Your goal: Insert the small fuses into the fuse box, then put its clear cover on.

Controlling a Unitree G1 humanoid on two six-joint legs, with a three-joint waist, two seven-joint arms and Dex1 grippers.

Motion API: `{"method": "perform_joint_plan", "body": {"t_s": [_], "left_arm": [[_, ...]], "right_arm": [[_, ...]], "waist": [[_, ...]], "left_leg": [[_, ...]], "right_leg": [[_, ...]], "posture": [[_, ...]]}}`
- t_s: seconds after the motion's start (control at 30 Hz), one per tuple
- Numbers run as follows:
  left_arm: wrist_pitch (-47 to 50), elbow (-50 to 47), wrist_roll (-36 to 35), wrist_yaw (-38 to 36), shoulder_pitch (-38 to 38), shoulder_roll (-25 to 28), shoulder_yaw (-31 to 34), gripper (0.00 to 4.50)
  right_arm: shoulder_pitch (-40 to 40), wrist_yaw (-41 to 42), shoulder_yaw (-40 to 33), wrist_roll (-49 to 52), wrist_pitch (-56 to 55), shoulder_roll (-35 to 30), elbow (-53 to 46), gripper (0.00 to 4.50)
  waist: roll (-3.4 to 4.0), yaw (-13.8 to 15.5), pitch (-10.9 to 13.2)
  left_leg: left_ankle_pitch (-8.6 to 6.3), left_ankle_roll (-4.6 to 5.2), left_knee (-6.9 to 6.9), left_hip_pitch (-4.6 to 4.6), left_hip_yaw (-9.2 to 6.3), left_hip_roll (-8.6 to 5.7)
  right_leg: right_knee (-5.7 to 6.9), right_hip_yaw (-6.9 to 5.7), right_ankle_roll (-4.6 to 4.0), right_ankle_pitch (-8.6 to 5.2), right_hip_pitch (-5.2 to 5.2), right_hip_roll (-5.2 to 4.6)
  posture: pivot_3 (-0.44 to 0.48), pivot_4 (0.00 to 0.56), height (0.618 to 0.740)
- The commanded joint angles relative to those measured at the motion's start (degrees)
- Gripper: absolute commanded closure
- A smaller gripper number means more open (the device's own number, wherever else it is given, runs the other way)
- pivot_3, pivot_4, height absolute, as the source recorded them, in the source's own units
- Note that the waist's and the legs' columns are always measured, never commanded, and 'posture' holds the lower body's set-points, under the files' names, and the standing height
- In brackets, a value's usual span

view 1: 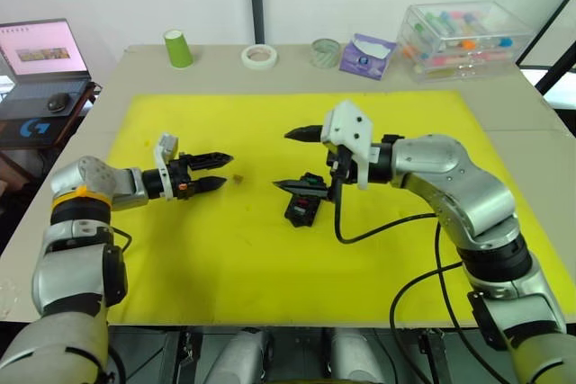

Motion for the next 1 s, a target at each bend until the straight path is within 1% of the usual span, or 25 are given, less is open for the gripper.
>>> {"method": "perform_joint_plan", "body": {"t_s": [0.03,0.17,0.43,0.63,0.7,0.8,0.83,0.97,1.0], "left_arm": [[-0.9,0.8,1.8,-1.6,-1.5,-1.4,-2.6,0.0],[-1.1,0.8,3.5,-4.0,-1.9,-1.9,-5.4,0.0],[-2.7,1.7,5.8,-6.7,-2.1,-3.3,-7.5,0.0],[-4.2,2.3,6.9,-7.6,-2.2,-3.8,-6.9,0.0],[-4.9,3.4,7.3,-6.9,-2.1,-3.9,-6.0,0.0],[-5.3,4.9,7.7,-5.6,-2.1,-4.0,-4.8,0.6],[-5.4,5.1,8.0,-5.5,-2.0,-4.0,-4.8,1.02],[-6.2,5.3,9.2,-5.2,-1.4,-4.1,-5.6,2.41],[-6.2,5.3,9.4,-5.2,-1.2,-4.2,-5.5,2.82]], "right_arm": [[-0.2,-0.1,-2.1,0.7,-0.1,-0.4,-1.1,0.03],[-0.3,-0.5,-2.4,0.8,0.5,-0.4,-1.5,0.03],[-0.4,-0.6,-2.4,0.6,1.2,-0.5,-1.8,0.03],[-0.2,-0.4,-2.2,0.4,1.1,-0.8,-1.7,0.03],[-0.2,-0.5,-2.3,0.4,1.1,-0.8,-1.8,0.03],[-0.1,-0.5,-2.4,0.4,1.1,-0.9,-1.9,0.0],[-0.1,-0.5,-2.4,0.4,1.1,-0.9,-1.8,0.0],[-0.2,-0.4,-2.4,0.3,0.9,-1.1,-1.6,0.0],[-0.2,-0.4,-2.3,0.3,0.9,-1.2,-1.6,0.0]], "waist": [[0.0,0.1,0.0],[0.0,0.0,0.0],[-0.01,0.1,0.0],[-0.01,0.1,0.0],[-0.01,0.2,0.0],[-0.01,0.1,0.0],[-0.01,0.1,0.0],[-0.01,-0.1,0.0],[-0.01,-0.1,0.0]], "left_leg": [[0.0,0.0,0.0,0.0,0.0,0.0],[0.0,0.0,0.01,0.0,0.0,-0.01],[0.0,0.0,0.01,0.0,-0.02,-0.01],[0.0,0.0,0.02,0.0,-0.03,-0.04],[0.0,0.0,0.02,0.0,-0.03,-0.04],[0.0,0.0,0.02,0.01,-0.04,-0.04],[0.0,0.0,0.02,0.01,-0.04,-0.04],[0.0,0.0,0.01,0.0,-0.03,-0.04],[0.0,0.0,0.01,0.0,-0.03,-0.04]], "right_leg": [[0.0,0.0,0.0,0.0,0.0,0.0],[-0.01,0.0,0.0,0.0,0.03,0.0],[0.0,0.0,0.0,0.0,0.03,-0.01],[0.0,-0.01,0.0,0.0,0.04,-0.02],[0.0,0.0,0.0,0.0,0.05,-0.02],[0.0,-0.01,0.0,0.0,0.05,-0.03],[-0.01,-0.01,0.0,0.0,0.05,-0.03],[0.0,-0.01,0.0,0.0,0.03,-0.02],[0.0,-0.01,0.0,0.0,0.03,-0.02]], "posture": [[0.0,0.15,0.74],[0.0,0.15,0.74],[0.0,0.15,0.74],[0.0,0.15,0.74],[0.0,0.15,0.74],[0.0,0.15,0.74],[0.0,0.15,0.74],[0.0,0.15,0.74],[0.0,0.15,0.74]]}}
